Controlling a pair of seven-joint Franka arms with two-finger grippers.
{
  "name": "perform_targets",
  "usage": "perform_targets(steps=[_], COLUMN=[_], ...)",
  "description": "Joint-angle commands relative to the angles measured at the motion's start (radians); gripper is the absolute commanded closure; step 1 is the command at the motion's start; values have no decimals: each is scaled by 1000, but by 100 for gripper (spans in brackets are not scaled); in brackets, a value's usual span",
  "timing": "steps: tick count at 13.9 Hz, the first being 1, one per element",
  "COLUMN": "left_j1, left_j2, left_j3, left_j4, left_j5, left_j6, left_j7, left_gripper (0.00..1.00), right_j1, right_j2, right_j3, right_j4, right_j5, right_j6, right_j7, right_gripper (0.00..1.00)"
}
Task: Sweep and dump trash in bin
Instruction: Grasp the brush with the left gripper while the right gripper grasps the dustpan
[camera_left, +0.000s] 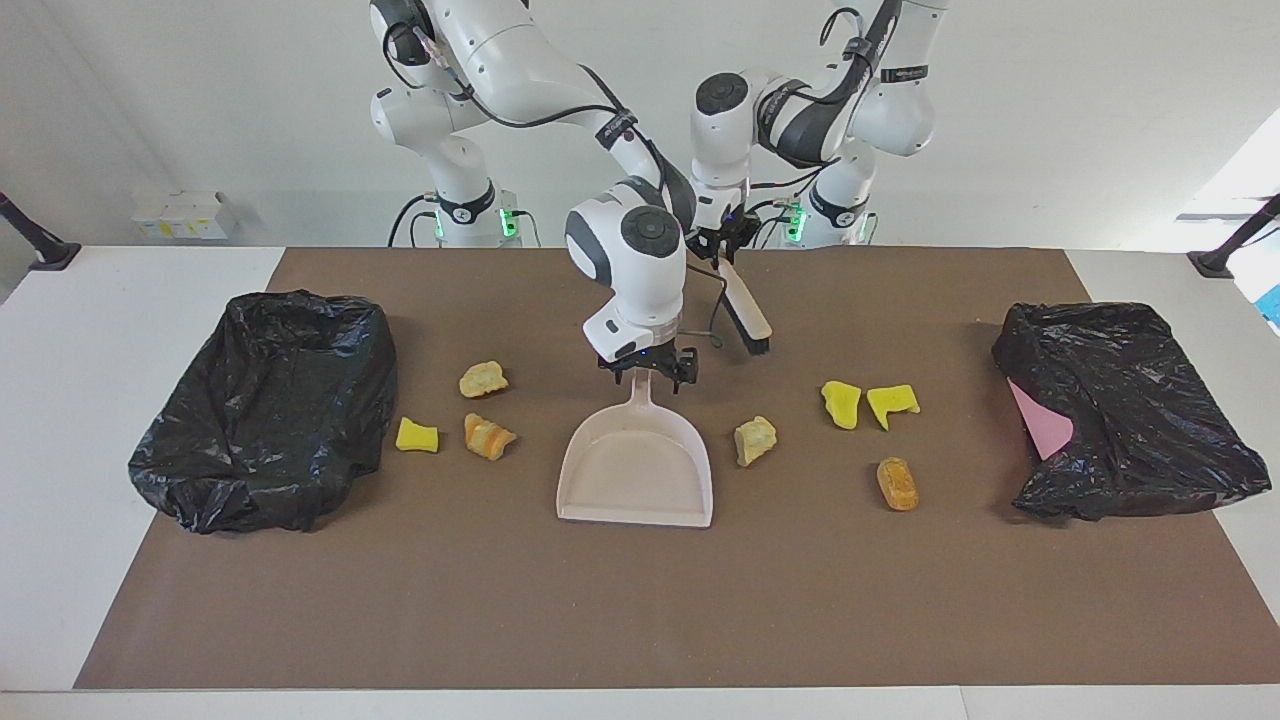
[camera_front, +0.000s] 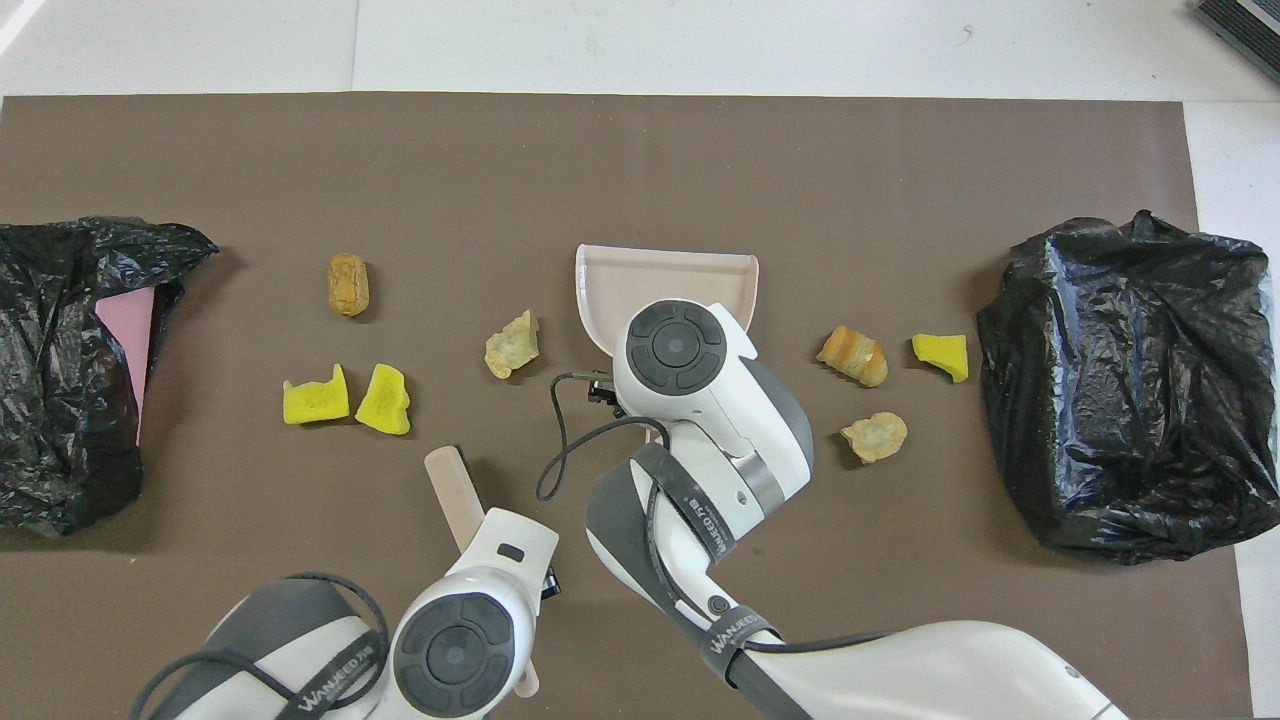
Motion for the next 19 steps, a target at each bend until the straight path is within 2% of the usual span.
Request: perform_targets(steps=[1, 2, 3, 7, 11, 13, 15, 19], left_j1=[76, 101, 122, 259, 446, 535, 571, 618], left_j2=[-30, -30, -29, -18, -10, 20, 39, 115], left_j3=[-6, -6, -5, -6, -4, -4, -4, -4], left_j4=[5, 6, 6, 8, 22, 51, 65, 66], left_j5=[13, 13, 13, 13, 13, 13, 13, 13], left_j6=[-12, -13, -13, -13, -12, -3, 8, 89], left_j7=[-1, 1, 13, 122, 371, 506, 606, 790], left_gripper=[100, 100, 100, 100, 100, 100, 100, 100], right_j1=[-18, -18, -18, -22, -34, -36, -36, -82], right_j2=[-23, -23, -23, -26, -52, -65, -66, -85], right_j3=[6, 6, 6, 7, 6, 4, 4, 1], right_j4=[-28, -28, -25, 16, 16, 10, 10, 12], right_j5=[-19, -19, -19, 10, -7, -9, -12, -16], right_j6=[10, 10, 3, -46, -47, -50, -49, -105], right_j7=[-33, -39, -36, -34, -135, -206, -268, -567], right_gripper=[85, 99, 100, 100, 100, 100, 100, 100])
